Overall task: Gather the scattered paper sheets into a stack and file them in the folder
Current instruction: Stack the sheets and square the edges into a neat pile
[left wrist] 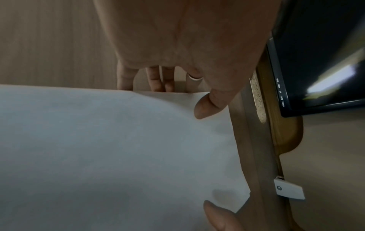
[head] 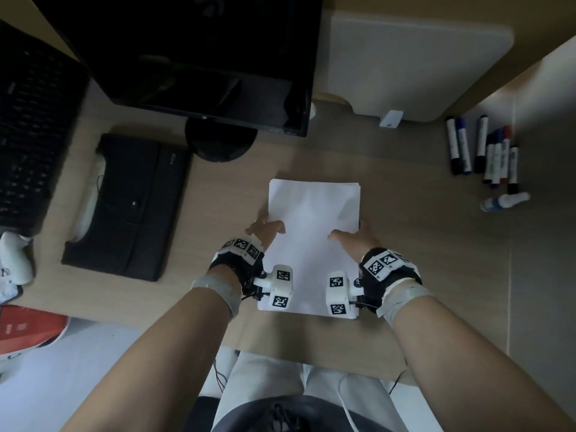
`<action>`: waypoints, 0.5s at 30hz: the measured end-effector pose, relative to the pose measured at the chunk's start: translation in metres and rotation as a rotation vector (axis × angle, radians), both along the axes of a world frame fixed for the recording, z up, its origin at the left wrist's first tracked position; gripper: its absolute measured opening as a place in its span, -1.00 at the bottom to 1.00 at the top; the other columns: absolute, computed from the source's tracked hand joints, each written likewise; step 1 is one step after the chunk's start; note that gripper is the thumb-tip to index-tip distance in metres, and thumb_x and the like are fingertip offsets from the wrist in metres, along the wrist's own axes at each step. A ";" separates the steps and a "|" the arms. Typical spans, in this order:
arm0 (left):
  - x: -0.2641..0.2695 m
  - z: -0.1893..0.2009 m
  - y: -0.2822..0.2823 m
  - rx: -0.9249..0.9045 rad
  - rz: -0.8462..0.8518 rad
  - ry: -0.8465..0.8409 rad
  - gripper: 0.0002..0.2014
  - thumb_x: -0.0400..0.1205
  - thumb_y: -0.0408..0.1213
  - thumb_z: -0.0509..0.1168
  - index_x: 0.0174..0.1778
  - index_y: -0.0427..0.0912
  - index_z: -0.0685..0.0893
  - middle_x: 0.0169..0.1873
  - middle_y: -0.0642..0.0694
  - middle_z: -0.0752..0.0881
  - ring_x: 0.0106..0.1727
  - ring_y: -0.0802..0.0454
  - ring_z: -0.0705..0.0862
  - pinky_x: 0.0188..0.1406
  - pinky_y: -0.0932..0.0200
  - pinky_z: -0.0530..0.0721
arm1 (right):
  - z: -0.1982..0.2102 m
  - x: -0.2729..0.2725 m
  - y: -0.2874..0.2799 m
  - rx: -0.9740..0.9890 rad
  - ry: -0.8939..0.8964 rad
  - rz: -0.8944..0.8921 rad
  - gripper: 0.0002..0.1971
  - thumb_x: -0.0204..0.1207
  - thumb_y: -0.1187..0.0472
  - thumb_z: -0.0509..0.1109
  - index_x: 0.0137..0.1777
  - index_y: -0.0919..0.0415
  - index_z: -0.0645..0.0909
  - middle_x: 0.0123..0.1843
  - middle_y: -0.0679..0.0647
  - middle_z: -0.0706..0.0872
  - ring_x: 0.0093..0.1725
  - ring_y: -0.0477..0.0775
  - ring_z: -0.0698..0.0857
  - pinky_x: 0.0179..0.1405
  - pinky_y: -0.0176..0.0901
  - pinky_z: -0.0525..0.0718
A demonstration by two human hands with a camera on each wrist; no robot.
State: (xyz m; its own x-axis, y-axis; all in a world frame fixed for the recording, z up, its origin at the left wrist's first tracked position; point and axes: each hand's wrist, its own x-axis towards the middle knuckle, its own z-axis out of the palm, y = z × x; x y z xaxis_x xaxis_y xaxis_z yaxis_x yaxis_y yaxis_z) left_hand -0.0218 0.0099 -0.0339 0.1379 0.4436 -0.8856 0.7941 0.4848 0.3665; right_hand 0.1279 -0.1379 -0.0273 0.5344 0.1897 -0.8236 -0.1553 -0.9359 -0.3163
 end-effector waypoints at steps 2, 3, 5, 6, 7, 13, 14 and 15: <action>0.003 0.003 0.002 -0.027 0.026 -0.027 -0.51 0.13 -0.11 0.35 -0.01 -0.07 0.50 0.01 -0.13 0.52 0.01 -0.07 0.50 0.10 -0.10 0.60 | 0.002 0.002 0.006 -0.033 0.100 -0.062 -0.11 0.14 -0.25 0.52 0.45 0.18 0.45 0.25 0.13 0.62 0.05 0.31 0.67 0.20 0.15 0.64; 0.004 0.006 0.003 -0.030 0.047 -0.040 -0.51 0.10 -0.14 0.33 -0.04 -0.13 0.50 -0.06 -0.12 0.53 -0.03 -0.05 0.50 -0.02 -0.02 0.56 | 0.004 0.002 0.008 -0.065 0.159 -0.062 -0.18 0.15 -0.28 0.51 0.34 0.22 0.51 0.11 0.13 0.63 -0.09 0.31 0.67 0.15 0.15 0.67; 0.005 -0.006 0.006 -0.011 0.047 -0.059 -0.50 0.07 -0.18 0.32 -0.07 -0.25 0.52 -0.16 -0.13 0.60 -0.09 -0.10 0.56 -0.13 0.09 0.54 | 0.007 0.002 0.012 -0.107 0.192 -0.018 -0.36 0.26 -0.25 0.51 0.15 0.24 0.52 -0.10 0.15 0.63 -0.17 0.30 0.68 0.05 0.05 0.69; 0.003 -0.021 0.007 0.004 0.036 -0.063 -0.40 0.01 -0.17 0.36 -0.03 -0.33 0.53 -0.12 -0.19 0.66 -0.04 -0.18 0.62 -0.07 0.05 0.61 | 0.005 0.003 0.013 -0.120 0.178 -0.008 -0.43 0.32 -0.21 0.50 0.08 0.24 0.48 -0.18 0.15 0.63 -0.17 0.28 0.70 -0.01 0.00 0.69; -0.002 -0.049 0.009 0.005 0.036 -0.073 -0.25 -0.06 -0.16 0.38 0.09 -0.37 0.54 -0.02 -0.24 0.69 0.06 -0.27 0.66 0.07 -0.07 0.67 | 0.005 0.004 0.013 -0.130 0.161 -0.012 -0.47 0.34 -0.17 0.49 0.04 0.24 0.46 -0.23 0.16 0.62 -0.18 0.27 0.72 -0.04 0.00 0.69; -0.007 -0.056 0.004 -0.042 0.081 -0.103 -0.18 -0.05 -0.12 0.41 0.25 -0.03 0.60 0.15 -0.22 0.71 0.16 -0.32 0.70 0.24 -0.30 0.64 | 0.001 0.011 0.006 -0.111 0.158 -0.040 -0.53 0.44 -0.11 0.46 0.15 0.24 0.53 0.11 0.22 0.70 0.03 0.25 0.69 -0.04 -0.09 0.59; -0.005 -0.041 0.000 -0.041 0.086 -0.107 -0.19 -0.04 -0.12 0.40 0.25 0.00 0.60 0.16 -0.21 0.70 0.16 -0.29 0.69 0.24 -0.29 0.64 | -0.002 0.011 0.003 -0.095 0.162 -0.061 -0.53 0.50 -0.02 0.45 0.27 0.28 0.56 0.25 0.23 0.67 0.13 0.24 0.67 -0.03 -0.12 0.53; -0.004 -0.028 -0.004 -0.047 0.095 -0.121 -0.19 -0.03 -0.12 0.39 0.26 0.03 0.60 0.14 -0.18 0.70 0.16 -0.27 0.68 0.25 -0.27 0.63 | -0.008 0.013 -0.002 -0.075 0.172 -0.063 -0.52 0.54 0.07 0.43 0.38 0.31 0.53 0.36 0.23 0.62 0.25 0.24 0.64 -0.01 -0.15 0.50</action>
State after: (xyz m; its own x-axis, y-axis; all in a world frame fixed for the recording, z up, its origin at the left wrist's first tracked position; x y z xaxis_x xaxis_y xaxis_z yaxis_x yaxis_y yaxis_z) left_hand -0.0256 0.0060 -0.0618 0.2043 0.4185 -0.8850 0.6949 0.5748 0.4322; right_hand 0.1407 -0.1396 -0.0348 0.3932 0.0951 -0.9145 -0.2601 -0.9425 -0.2098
